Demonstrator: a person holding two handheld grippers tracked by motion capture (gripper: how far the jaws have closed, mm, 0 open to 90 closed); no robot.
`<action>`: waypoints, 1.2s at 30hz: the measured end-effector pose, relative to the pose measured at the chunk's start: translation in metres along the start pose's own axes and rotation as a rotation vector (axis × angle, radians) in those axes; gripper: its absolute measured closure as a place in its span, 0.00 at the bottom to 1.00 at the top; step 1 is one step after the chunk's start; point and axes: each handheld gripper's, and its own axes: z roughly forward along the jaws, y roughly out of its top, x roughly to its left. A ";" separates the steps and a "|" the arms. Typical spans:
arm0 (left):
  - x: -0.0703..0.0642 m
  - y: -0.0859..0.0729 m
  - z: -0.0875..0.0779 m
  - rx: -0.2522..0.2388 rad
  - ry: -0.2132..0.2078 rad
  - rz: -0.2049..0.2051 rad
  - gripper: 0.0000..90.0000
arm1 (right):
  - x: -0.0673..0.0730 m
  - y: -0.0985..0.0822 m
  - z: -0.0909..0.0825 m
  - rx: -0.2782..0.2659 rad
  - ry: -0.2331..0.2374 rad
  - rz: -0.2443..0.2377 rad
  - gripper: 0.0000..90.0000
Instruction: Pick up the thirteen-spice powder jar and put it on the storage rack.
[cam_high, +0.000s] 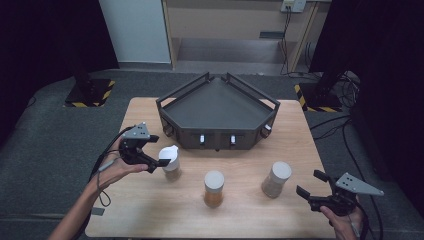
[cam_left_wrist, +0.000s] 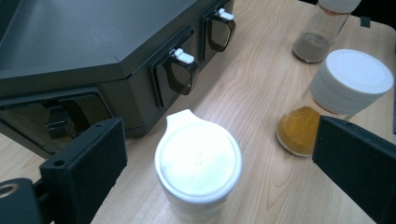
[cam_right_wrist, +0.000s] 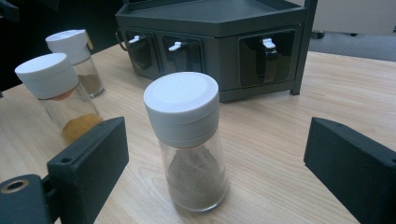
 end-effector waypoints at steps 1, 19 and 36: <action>0.001 0.000 0.001 0.001 -0.001 -0.002 0.02 | 0.000 0.000 0.000 0.000 0.000 0.000 0.08; 0.007 -0.011 0.033 0.061 0.009 -0.024 0.04 | 0.000 -0.001 -0.001 -0.002 0.001 0.007 0.08; 0.004 -0.029 0.049 0.045 0.032 -0.039 0.18 | 0.000 -0.001 -0.001 -0.002 0.000 0.006 0.08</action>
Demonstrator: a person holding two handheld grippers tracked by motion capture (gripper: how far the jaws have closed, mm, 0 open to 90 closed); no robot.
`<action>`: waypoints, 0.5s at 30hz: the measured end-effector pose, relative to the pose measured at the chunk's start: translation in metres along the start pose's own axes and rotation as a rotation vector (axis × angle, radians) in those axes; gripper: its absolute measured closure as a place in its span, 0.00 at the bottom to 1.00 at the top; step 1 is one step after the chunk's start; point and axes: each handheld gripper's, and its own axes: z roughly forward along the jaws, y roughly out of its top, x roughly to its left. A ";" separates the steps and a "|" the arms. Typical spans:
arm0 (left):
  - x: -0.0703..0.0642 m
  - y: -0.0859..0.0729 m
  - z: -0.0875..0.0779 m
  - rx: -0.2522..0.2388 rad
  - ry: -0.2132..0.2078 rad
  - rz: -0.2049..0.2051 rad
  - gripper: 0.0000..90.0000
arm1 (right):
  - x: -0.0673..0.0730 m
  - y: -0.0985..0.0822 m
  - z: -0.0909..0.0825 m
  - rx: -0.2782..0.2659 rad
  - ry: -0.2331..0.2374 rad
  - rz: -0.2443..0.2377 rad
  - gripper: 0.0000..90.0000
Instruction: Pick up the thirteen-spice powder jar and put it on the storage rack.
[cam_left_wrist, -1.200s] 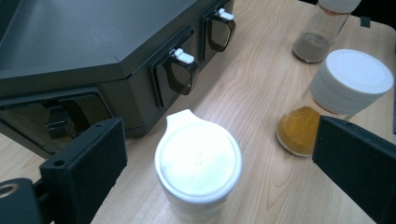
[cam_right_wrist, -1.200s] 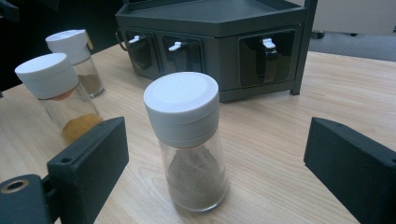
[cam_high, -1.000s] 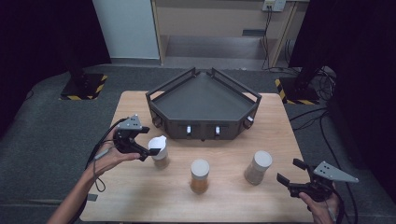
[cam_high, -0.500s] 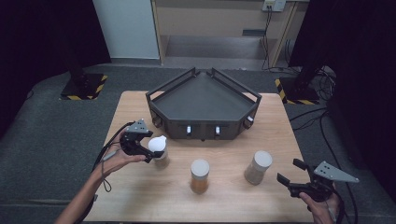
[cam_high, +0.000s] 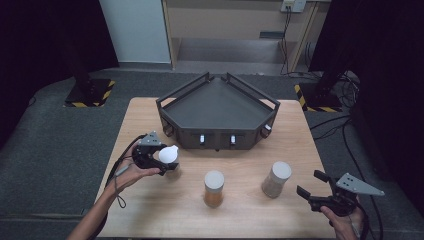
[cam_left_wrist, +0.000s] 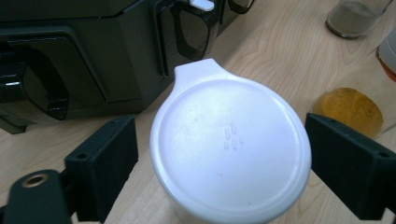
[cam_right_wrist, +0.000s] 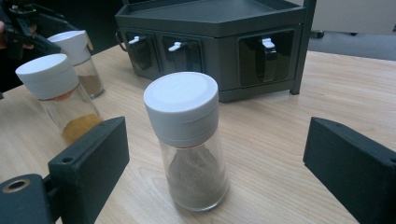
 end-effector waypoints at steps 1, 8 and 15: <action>-0.003 0.000 0.000 0.004 0.010 0.021 0.22 | 0.000 0.000 0.000 0.002 -0.002 0.001 0.08; -0.007 0.000 0.001 -0.002 0.022 0.041 0.32 | 0.000 0.000 0.000 0.002 0.001 0.000 0.08; -0.006 -0.001 0.000 -0.007 0.019 0.048 0.32 | 0.000 0.000 0.001 0.003 0.005 0.001 0.06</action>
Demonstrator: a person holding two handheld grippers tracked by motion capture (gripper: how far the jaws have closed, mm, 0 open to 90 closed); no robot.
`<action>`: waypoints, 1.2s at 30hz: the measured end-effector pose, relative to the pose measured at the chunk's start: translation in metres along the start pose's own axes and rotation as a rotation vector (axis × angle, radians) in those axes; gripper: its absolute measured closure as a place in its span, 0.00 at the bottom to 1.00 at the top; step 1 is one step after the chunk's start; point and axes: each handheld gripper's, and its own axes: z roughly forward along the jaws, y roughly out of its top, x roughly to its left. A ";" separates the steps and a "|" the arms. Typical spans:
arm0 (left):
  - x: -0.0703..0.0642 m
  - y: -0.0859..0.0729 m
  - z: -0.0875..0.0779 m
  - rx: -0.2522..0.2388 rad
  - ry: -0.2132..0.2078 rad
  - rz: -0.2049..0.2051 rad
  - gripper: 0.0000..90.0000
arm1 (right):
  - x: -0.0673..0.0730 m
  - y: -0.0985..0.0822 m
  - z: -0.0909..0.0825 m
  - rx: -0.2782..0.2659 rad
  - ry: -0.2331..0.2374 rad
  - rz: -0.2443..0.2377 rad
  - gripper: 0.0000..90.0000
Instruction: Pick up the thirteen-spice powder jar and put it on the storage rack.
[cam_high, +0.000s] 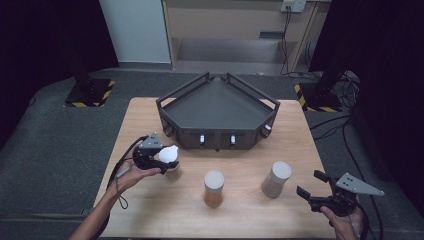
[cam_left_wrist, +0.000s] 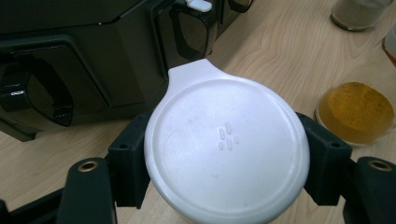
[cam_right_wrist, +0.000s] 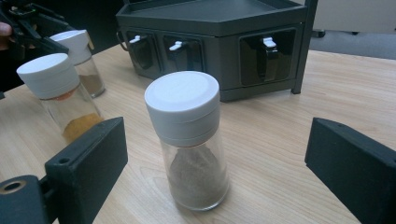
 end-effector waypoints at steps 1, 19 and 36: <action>0.000 0.000 0.000 -0.001 -0.001 0.001 0.33 | 0.000 0.000 0.000 0.000 0.000 -0.002 0.06; 0.005 0.014 -0.006 -0.007 -0.048 0.040 0.33 | -0.003 0.000 0.001 -0.001 0.017 0.008 0.01; 0.017 0.052 -0.027 -0.014 -0.095 0.090 0.33 | -0.004 -0.001 0.002 0.001 0.022 0.013 0.01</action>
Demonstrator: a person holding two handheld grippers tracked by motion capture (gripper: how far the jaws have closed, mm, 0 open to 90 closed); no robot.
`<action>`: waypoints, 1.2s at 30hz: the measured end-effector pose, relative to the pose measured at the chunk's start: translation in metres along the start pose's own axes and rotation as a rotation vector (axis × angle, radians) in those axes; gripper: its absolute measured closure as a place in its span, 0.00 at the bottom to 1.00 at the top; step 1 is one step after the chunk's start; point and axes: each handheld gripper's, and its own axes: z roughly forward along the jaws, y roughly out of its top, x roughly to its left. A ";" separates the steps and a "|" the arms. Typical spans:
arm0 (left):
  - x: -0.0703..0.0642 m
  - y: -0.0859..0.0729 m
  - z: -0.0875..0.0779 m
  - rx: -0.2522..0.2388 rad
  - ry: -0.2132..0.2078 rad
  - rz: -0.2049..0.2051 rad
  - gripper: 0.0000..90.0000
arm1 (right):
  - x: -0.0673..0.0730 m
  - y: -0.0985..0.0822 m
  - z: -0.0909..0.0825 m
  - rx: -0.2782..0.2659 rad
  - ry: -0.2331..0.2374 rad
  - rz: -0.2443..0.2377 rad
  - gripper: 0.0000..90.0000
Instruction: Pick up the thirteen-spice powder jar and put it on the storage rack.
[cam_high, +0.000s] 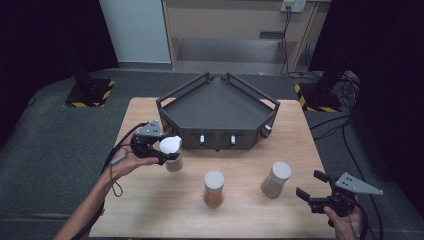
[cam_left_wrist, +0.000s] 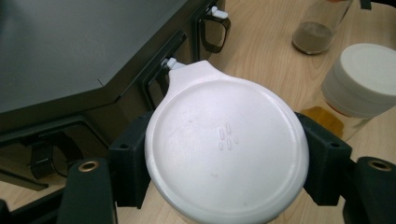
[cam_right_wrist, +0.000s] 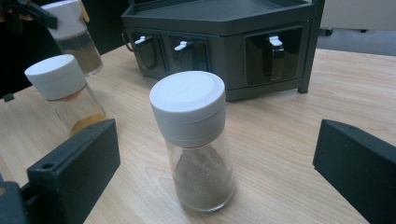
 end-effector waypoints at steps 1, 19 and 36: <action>0.000 0.000 0.000 0.000 0.000 0.000 0.33 | 0.000 0.000 0.000 0.000 0.000 0.000 0.01; 0.015 0.048 -0.002 0.020 -0.081 0.052 0.33 | -0.001 0.000 0.000 0.000 0.007 0.002 0.01; 0.029 0.093 -0.009 0.006 -0.058 0.066 0.33 | -0.002 0.000 0.000 0.004 0.010 0.006 0.01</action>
